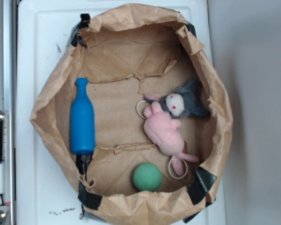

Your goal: Grab the green ball.

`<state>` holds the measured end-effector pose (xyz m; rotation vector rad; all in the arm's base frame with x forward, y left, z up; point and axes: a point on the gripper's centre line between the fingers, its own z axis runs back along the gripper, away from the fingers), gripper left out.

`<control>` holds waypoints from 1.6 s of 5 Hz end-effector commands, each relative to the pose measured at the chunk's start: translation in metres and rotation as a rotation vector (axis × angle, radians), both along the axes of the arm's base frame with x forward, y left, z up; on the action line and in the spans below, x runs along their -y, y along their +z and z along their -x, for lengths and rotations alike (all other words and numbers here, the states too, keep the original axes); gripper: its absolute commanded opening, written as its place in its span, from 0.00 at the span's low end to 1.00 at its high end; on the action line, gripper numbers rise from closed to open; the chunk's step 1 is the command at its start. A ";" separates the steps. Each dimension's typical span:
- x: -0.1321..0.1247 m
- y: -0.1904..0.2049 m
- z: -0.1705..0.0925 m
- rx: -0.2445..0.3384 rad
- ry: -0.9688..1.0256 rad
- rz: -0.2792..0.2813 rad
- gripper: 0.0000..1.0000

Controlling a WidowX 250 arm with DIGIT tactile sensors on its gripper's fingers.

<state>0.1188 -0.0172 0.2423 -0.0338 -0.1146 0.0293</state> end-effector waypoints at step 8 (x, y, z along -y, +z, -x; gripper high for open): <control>-0.052 -0.084 -0.185 0.185 -0.309 -0.105 1.00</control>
